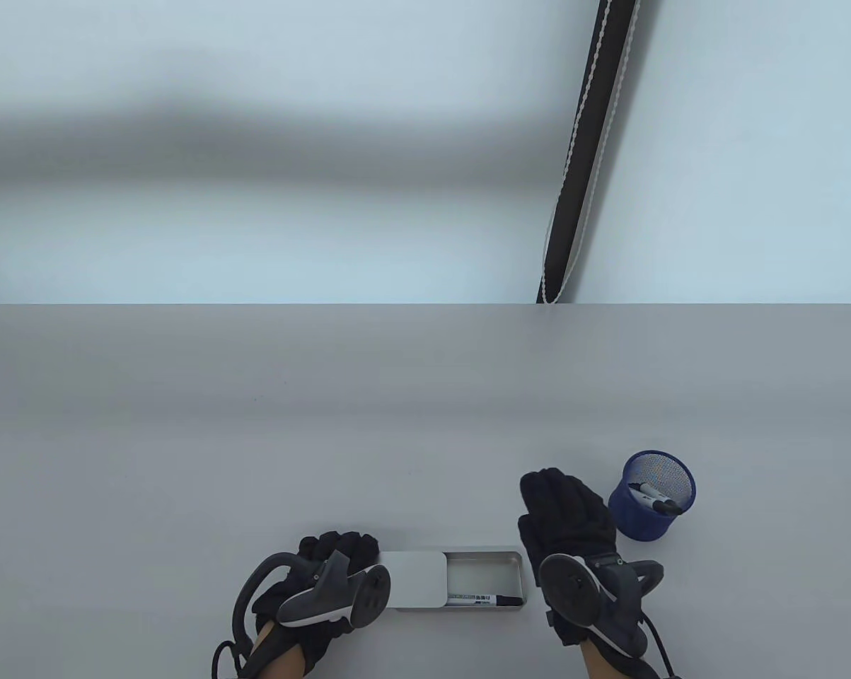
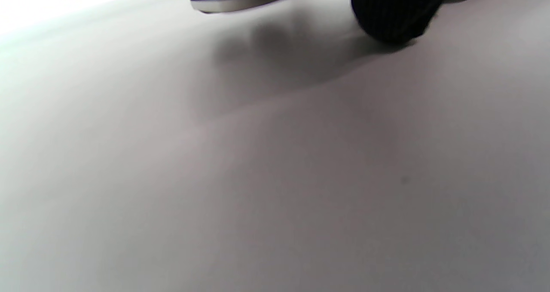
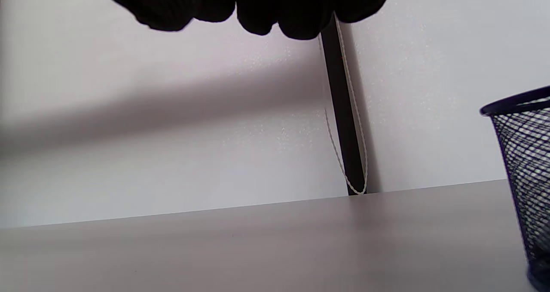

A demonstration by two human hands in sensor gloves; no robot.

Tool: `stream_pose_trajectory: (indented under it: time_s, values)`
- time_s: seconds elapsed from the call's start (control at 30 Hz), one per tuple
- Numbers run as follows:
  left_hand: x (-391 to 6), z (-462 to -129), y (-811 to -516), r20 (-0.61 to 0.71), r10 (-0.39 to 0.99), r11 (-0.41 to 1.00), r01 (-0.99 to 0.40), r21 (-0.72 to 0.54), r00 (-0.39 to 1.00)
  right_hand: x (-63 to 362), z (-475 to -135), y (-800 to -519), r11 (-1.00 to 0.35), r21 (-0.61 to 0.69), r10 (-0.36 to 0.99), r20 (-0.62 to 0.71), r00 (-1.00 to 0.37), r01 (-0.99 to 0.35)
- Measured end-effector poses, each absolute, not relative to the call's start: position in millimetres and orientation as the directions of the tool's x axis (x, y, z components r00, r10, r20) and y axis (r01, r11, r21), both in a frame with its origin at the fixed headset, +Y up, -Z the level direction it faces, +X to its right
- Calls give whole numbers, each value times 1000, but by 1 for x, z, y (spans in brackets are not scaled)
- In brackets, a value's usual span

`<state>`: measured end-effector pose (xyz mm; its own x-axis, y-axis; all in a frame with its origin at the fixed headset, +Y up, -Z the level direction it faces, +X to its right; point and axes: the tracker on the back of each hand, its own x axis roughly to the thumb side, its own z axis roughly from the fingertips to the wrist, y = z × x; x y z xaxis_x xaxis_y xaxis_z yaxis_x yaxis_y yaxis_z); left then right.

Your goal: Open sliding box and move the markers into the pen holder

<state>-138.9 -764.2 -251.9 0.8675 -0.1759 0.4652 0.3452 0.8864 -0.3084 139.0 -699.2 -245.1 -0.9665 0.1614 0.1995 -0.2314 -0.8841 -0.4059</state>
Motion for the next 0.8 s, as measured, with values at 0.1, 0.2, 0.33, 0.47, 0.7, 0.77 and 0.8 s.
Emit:
stream_pose_trajectory:
  time_s: [0.1, 0.2, 0.33, 0.47, 0.7, 0.77, 0.8]
  values:
    - [-139, -252, -764, 467, -178, 885, 348, -308, 866, 124, -247, -707, -931, -316, 101, 255, -962, -182]
    - [-138, -252, -764, 468, -181, 885, 351, -306, 865, 113, -250, -717, -968, -217, 58, 297, -953, -127]
    - [-137, -251, -764, 468, -181, 885, 351, -307, 865, 103, -252, -728, -991, -115, 35, 300, -953, -73]
    - [-137, -251, -764, 468, -180, 885, 350, -307, 865, 99, -254, -738, -999, -42, 3, 306, -952, -17]
    - [-136, -251, -765, 468, -172, 882, 347, -320, 867, 99, -257, -748, -998, 68, 17, 306, -952, 4]
    - [-136, -251, -765, 469, -174, 881, 350, -319, 866, 99, -258, -751, -996, 91, 19, 309, -951, 9]
    - [-136, -251, -765, 470, -175, 881, 351, -318, 865, 99, -258, -751, -995, 98, 18, 311, -950, 13]
